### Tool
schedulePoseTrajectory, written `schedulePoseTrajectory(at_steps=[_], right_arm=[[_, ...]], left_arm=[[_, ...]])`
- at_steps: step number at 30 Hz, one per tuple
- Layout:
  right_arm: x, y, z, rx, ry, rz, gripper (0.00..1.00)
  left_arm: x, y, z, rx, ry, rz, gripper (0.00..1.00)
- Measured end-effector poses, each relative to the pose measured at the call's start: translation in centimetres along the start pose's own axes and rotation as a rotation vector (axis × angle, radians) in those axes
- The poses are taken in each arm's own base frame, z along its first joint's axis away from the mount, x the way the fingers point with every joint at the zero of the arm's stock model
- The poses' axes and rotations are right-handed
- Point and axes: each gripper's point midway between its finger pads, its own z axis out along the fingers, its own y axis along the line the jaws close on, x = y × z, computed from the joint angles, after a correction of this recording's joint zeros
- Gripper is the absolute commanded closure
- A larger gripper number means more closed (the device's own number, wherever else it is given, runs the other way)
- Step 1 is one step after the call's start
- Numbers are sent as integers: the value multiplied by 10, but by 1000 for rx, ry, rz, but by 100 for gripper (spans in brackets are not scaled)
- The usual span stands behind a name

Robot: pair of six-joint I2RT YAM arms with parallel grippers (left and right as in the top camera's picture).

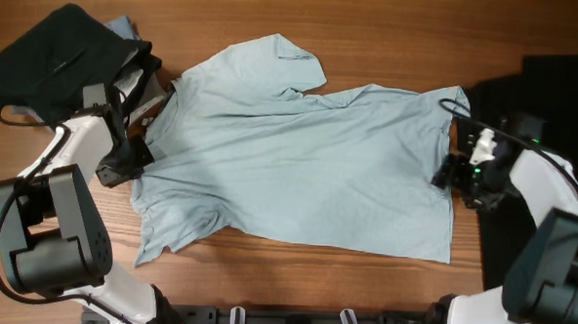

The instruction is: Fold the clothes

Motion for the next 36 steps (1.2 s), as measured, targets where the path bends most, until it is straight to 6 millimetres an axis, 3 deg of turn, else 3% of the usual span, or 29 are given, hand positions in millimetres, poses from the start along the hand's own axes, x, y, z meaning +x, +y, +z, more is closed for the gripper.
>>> schedulePoseTrajectory(at_steps=[6,10,19,21,22,23,25,29,31,32,36], right_arm=[[-5,-2,8,45,-6,-10,44],[-8,-1,9,38,-16,-50,50],[-2,22,14,-13,7,-158,76],[1,22,15,-14,23,-155,74],[4,21,15,-12,34,-146,52],[7,20,15,-6,46,-137,40],[9,20,14,-3,57,-121,39],[9,15,12,31,57,-93,68],[9,13,13,44,56,-80,89],[9,13,14,44,56,-75,96],[9,12,15,44,60,-59,96]], left_arm=[[0,0,0,0,-1,0,96],[0,0,0,0,-1,-3,96],[0,0,0,0,-1,-3,96],[0,0,0,0,-1,-3,96],[0,0,0,0,-1,-3,96],[0,0,0,0,-1,-3,96],[0,0,0,0,-1,-3,96],[0,0,0,0,-1,-3,96],[0,0,0,0,-1,-3,96],[0,0,0,0,-1,-3,96],[0,0,0,0,-1,-3,96]])
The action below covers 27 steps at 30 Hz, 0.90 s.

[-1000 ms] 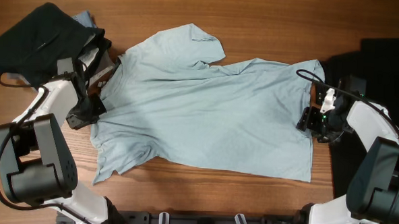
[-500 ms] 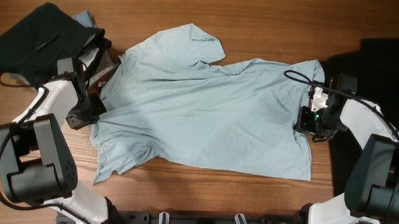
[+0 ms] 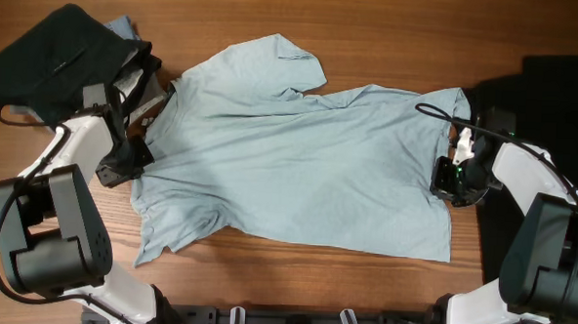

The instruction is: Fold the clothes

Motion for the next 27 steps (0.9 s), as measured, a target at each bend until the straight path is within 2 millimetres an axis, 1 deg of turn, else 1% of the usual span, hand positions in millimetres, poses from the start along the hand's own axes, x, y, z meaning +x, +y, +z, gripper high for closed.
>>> schedulePoseTrajectory(at_steps=[3,6,8,10,12,15,18,19,21,22,24,27], right_arm=[[1,-1,-1,0,5,15,96],[-5,4,-9,-28,-4,18,96],[-15,12,-21,-64,-43,11,96],[-28,24,-41,-116,-109,-5,96],[-38,34,-65,-155,-175,-17,96],[-41,42,-91,-184,-238,-22,96],[-37,47,-112,-203,-285,-13,96],[-36,48,-117,-207,-296,-9,96],[-32,46,-126,-198,-314,20,96],[-31,45,-129,-192,-322,28,96],[-28,42,-134,-172,-334,40,96],[-24,37,-138,-143,-341,51,96]], left_arm=[[0,0,0,0,0,0,96],[1,0,-1,3,5,0,96],[3,-1,-1,12,21,-2,96],[8,-2,-4,29,48,-5,96],[8,-4,-11,49,49,-9,96],[4,-5,-32,81,3,-14,96],[-3,-5,-59,113,-69,-20,96],[-4,-4,-69,121,-100,-23,96],[-5,-2,-83,130,-138,-26,96],[-7,0,-95,132,-174,-29,96],[-7,3,-104,128,-201,-33,96],[-6,6,-112,125,-222,-36,96]])
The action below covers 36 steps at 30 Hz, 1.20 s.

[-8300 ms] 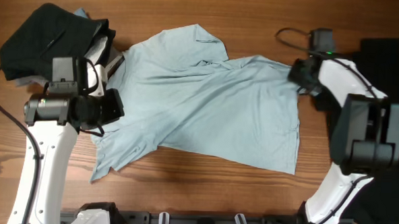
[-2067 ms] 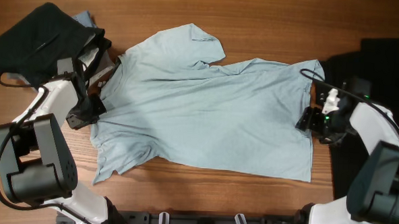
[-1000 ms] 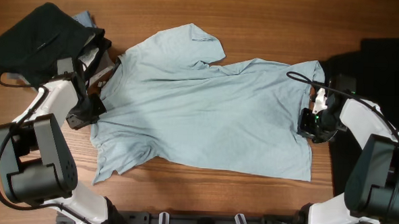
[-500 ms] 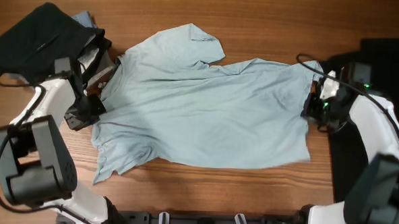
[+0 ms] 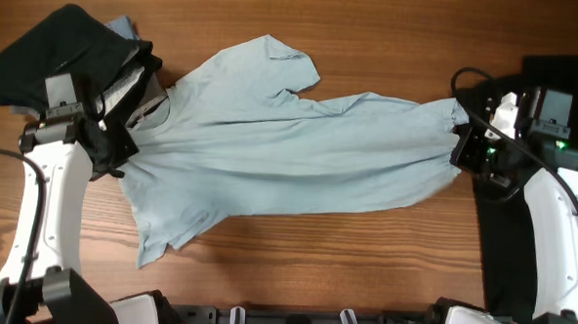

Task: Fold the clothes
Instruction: 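Lift the T-shirt with both grippers and stretch it across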

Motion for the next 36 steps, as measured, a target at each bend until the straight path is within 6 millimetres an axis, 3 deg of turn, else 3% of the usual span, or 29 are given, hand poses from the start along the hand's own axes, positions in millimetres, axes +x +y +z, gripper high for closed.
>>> schedulePoseTrajectory(at_steps=[6,12,15,21,25,30,36], right_arm=[[2,-7,-2,41,1,8,96],[-6,3,-11,0,-26,-55,96],[-25,25,-34,-80,-101,-144,96],[-57,61,-117,-153,-352,-251,96],[-62,65,-144,-152,-445,-222,96],[-57,67,-164,-148,-504,-240,96],[-45,74,-191,-162,-583,-298,96]], left_arm=[[-5,9,-18,0,-53,-26,96],[-24,16,-58,19,-173,-60,96],[-39,13,-86,46,-262,-66,96],[-72,8,-144,96,-441,-78,96],[-94,4,-186,129,-557,-86,96],[-110,5,-233,147,-677,-100,96],[-103,12,-248,130,-700,-109,96]])
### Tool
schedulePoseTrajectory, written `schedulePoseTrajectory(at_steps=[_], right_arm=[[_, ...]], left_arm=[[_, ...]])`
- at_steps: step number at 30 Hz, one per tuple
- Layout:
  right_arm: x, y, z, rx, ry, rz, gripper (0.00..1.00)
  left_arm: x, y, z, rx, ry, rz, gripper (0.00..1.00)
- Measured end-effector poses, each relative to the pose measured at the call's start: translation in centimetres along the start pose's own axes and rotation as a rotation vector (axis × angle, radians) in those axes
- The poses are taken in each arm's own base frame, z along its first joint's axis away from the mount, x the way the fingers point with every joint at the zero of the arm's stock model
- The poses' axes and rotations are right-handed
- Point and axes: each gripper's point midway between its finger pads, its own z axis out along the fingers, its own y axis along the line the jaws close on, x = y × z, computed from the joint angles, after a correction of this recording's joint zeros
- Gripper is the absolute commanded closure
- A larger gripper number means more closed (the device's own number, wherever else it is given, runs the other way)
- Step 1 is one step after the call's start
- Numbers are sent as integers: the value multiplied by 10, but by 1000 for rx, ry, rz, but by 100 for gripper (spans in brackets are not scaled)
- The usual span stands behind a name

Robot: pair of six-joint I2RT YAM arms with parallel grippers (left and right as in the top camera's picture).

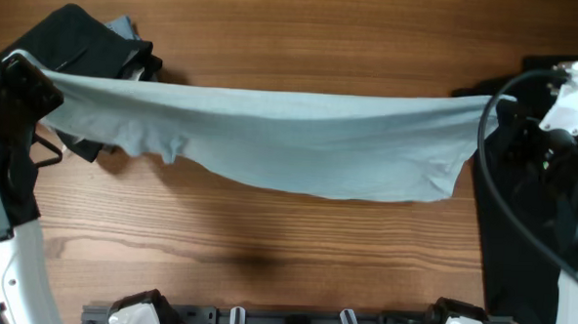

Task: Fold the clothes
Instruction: 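Lift the T-shirt with both grippers and stretch it across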

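A pale blue-grey T-shirt [271, 132] hangs stretched in the air across the wooden table [266, 239], its upper edge pulled taut in a nearly straight line. My left gripper [33, 87] is shut on the shirt's left end, near the table's left edge. At the shirt's right end my right gripper [496, 110] is shut on the fabric too. The lower hem sags loosely between them, with a sleeve dangling at the left. Both arms are raised high toward the camera.
A pile of black clothing with a bit of blue cloth [75, 35] lies at the back left, partly behind the shirt. A black garment [520, 250] covers the table's right side. The arm mounting rail [282, 323] runs along the front edge.
Both grippers have risen and moved apart. The shirt, then still dragging on the table between them, now hangs clear of it in a taut band.
The shirt lay spread flat, with the left gripper at its left edge and the right gripper just off its right edge. The right gripper then reached that edge. Then both ends were pulled outward, bunching the shirt. Now it hangs stretched above the table.
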Motion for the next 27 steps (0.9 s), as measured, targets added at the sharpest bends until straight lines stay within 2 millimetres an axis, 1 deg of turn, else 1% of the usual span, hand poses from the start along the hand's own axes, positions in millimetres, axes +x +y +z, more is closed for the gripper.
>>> schedulePoseTrajectory(at_steps=[5,7,10,11,13,16,21,23,24,25,27], right_arm=[[-4,13,-39,2,-56,8,96],[-8,17,-58,14,-73,31,96],[-15,26,-89,28,-96,58,96],[-16,27,-95,30,-105,62,96],[-21,30,-115,50,-133,87,96],[-26,31,-135,82,-167,112,96],[-28,31,-157,121,-198,129,96],[-26,31,-162,128,-195,144,96],[-23,31,-165,134,-188,151,96],[-19,31,-166,137,-174,162,96],[-4,28,-162,152,-110,194,96]], left_arm=[[-4,3,-26,9,-48,-6,96],[-8,4,-42,21,-87,-12,96],[-15,6,-74,46,-166,-22,96],[-17,7,-83,51,-188,-25,96],[-21,9,-103,68,-241,-32,96],[-26,11,-128,88,-305,-41,96],[-37,12,-156,104,-364,-50,96],[-41,12,-167,110,-384,-53,96],[-45,12,-174,116,-400,-55,96],[-45,11,-177,118,-405,-56,96],[-43,10,-176,125,-389,-52,96]])
